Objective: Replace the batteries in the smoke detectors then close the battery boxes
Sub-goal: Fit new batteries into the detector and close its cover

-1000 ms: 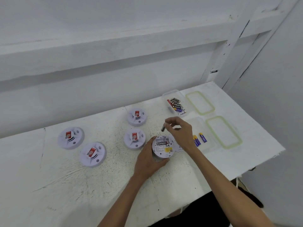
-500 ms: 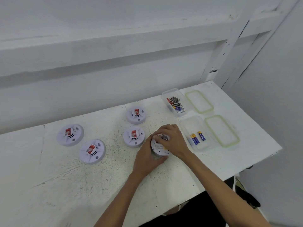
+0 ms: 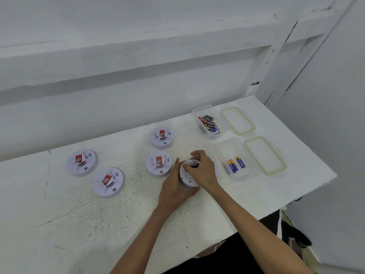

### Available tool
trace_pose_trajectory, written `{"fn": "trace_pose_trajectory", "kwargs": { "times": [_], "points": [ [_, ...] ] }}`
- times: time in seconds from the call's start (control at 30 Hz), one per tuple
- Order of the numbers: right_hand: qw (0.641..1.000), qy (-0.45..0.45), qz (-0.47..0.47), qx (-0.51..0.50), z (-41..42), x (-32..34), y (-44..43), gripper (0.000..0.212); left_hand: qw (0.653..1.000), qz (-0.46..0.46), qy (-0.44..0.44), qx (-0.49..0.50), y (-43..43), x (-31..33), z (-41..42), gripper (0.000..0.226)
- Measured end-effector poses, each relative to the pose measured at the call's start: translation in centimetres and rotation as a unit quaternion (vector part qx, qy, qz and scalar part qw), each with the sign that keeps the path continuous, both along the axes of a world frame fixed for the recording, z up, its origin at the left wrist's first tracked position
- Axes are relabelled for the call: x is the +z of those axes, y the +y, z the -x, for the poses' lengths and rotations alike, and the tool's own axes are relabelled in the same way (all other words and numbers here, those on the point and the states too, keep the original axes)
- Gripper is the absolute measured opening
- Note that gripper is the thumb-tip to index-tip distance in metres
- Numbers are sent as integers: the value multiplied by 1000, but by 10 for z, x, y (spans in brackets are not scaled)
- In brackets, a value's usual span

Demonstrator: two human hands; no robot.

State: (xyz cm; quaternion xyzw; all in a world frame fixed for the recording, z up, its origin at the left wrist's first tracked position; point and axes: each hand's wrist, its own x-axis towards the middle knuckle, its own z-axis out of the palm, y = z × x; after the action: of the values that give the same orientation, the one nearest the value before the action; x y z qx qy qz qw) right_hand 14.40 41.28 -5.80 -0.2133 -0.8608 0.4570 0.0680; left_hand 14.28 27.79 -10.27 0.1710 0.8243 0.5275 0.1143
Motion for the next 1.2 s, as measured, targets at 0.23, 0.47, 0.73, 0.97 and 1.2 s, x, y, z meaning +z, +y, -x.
{"fn": "trace_pose_trajectory", "kwargs": {
  "times": [0.23, 0.47, 0.73, 0.97, 1.2],
  "points": [
    [997, -2, 73, -33, -3, 7, 15, 33, 1000, 0, -2, 7, -1, -7, 0, 103],
    [995, 41, -93, -12, -21, 0, 23, 34, 997, 14, 73, -10, -3, -9, 1, 92],
    [952, -79, -294, 29, -42, -22, 27, 30, 993, -12, 115, -7, -3, -4, -3, 98],
    [940, -96, -326, -18, -48, -22, 16, 34, 998, -21, 60, 2, -3, -11, 2, 106],
    [972, -66, -222, -33, -55, -5, 15, 52, 999, -43, 30, 3, -4, -11, 0, 106]
  ]
}}
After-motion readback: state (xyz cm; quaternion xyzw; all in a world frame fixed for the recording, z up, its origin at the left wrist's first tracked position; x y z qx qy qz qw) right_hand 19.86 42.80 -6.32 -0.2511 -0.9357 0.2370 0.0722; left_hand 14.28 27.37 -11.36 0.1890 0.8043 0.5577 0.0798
